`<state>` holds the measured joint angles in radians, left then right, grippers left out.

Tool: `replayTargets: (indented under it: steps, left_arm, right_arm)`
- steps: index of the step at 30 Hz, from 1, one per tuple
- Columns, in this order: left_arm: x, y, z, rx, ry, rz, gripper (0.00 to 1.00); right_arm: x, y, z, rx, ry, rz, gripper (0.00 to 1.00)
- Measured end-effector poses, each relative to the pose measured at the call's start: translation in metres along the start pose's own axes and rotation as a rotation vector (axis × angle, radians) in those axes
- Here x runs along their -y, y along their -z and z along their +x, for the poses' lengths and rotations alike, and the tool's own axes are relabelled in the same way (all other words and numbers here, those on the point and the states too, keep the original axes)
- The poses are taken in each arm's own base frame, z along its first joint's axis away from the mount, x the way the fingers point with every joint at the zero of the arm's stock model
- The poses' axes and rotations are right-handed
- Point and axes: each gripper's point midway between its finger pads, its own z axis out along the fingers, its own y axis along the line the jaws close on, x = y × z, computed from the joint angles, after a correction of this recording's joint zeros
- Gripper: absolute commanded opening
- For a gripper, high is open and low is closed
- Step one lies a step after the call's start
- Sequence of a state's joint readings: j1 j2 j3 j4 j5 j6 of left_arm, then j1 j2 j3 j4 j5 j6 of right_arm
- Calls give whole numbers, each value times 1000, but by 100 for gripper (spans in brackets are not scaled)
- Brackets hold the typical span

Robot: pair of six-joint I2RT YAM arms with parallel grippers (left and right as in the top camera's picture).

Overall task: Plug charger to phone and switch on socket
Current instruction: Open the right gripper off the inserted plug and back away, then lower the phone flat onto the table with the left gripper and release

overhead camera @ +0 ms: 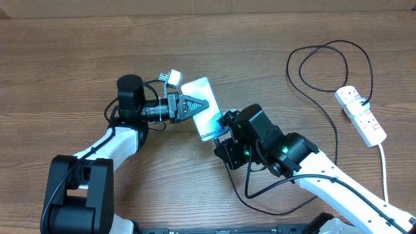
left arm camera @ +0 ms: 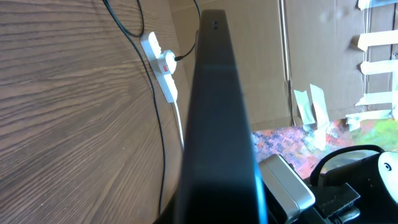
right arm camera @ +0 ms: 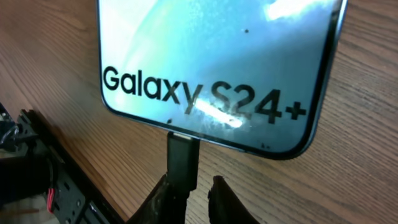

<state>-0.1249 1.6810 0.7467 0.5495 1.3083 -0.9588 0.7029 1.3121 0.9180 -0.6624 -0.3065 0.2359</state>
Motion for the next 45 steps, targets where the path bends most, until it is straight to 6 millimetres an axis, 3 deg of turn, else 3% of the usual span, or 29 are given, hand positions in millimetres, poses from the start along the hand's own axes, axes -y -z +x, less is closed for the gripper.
replayTargets:
  steps: [10, 45]
  left_arm:
    - [1, 0, 0, 0, -22, 2, 4]
    - [13, -12, 5, -50, -184, 32, 4]
  right_arm:
    - [-2, -1, -5, 20, 8, -10, 4]
    - [-2, -6, -5, 23, 15, -3, 4]
